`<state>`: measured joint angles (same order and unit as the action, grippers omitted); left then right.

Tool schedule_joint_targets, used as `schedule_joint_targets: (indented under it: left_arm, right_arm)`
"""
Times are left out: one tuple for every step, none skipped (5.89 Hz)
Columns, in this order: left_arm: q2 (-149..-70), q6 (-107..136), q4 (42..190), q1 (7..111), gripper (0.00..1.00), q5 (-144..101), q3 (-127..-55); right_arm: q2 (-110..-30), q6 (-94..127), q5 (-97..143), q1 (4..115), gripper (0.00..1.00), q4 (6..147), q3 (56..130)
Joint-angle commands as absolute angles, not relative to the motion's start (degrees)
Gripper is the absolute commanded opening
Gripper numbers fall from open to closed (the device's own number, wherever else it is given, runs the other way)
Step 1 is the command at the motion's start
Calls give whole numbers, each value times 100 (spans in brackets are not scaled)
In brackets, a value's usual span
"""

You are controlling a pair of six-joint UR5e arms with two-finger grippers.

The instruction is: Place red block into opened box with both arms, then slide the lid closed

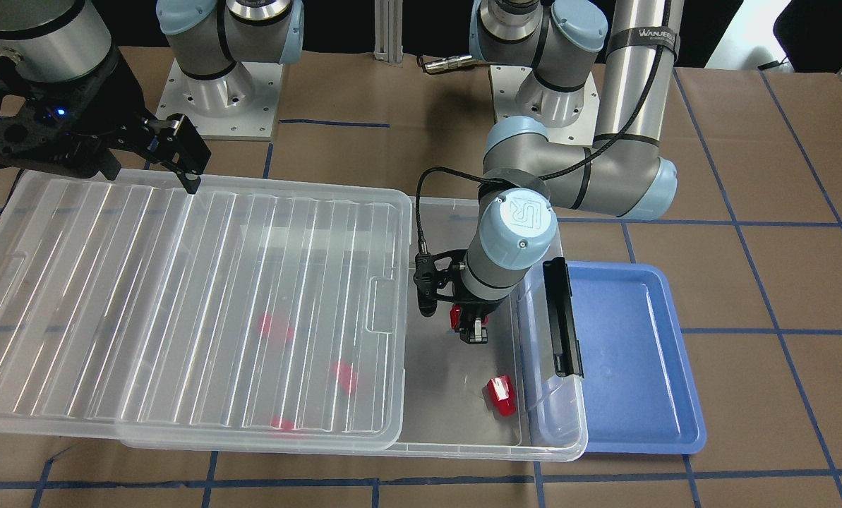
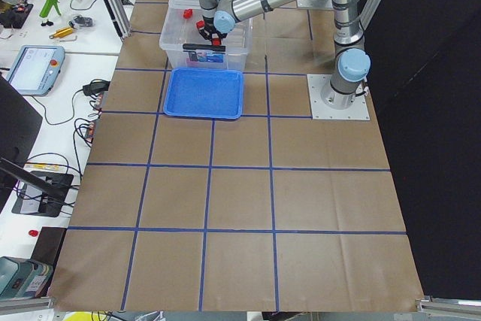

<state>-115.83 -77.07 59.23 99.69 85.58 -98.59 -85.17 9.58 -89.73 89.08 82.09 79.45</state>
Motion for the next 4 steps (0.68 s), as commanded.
schedule_joint_targets:
  left_arm:
    - [-11864,-7699,5590,10028,7,8569,-9905]
    - [-11883,-7708,5599,10028,37,8569,-9905]
    - [-11961,-7699,5590,10028,69,8569,-9905]
    - [-11971,-7656,5607,10028,88,8569,-9844]
  right_arm:
    - [-8517,958,-8974,8903,100,8191,7945]
    - [-8517,967,-8974,8903,100,8191,7945]
    - [-8517,958,-8974,8895,100,8191,7945]
    - [-8517,958,-8974,8895,100,8191,7945]
